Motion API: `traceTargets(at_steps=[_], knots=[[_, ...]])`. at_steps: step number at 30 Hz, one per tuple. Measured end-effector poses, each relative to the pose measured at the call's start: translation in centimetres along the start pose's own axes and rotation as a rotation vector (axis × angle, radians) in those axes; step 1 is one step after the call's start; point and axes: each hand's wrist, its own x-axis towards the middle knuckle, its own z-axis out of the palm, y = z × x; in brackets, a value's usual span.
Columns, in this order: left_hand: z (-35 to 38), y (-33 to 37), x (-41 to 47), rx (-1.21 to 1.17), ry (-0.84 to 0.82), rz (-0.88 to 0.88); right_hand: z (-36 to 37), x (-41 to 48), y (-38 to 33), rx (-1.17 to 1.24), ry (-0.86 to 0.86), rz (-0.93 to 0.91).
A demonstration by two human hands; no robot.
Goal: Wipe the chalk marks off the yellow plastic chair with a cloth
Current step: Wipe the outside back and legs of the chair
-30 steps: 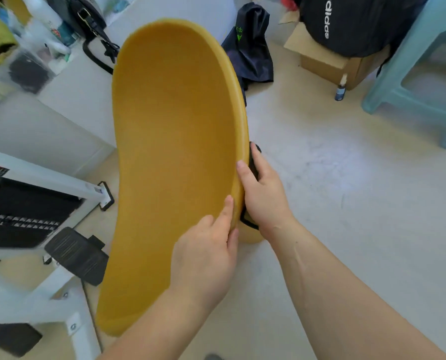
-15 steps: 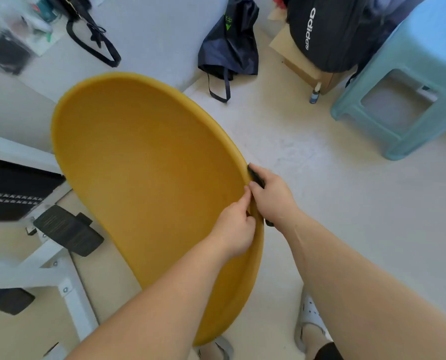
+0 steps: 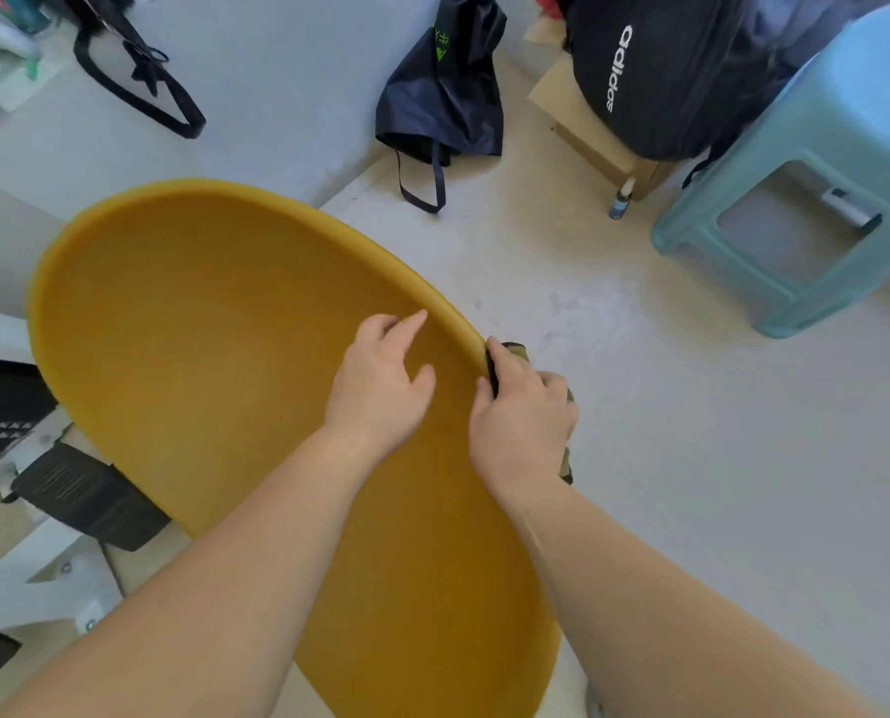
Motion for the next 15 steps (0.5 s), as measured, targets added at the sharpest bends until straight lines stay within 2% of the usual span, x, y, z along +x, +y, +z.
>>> traceTargets(at_steps=[6,11,15], knots=[[-2.5,-4.6,3.6,0.269,-0.049,0.148,2.5,1.9,-2.9,-0.114,0.207,0.049],[-6.4,-8.5,7.5,0.450,-0.050,0.276,3.0,3.4,-5.0,-0.125,0.238,0.072],[-8.1,-10.7,11.2,0.548,-0.030,0.327,3.7,6.2,-6.9,-0.154,0.256,0.013]])
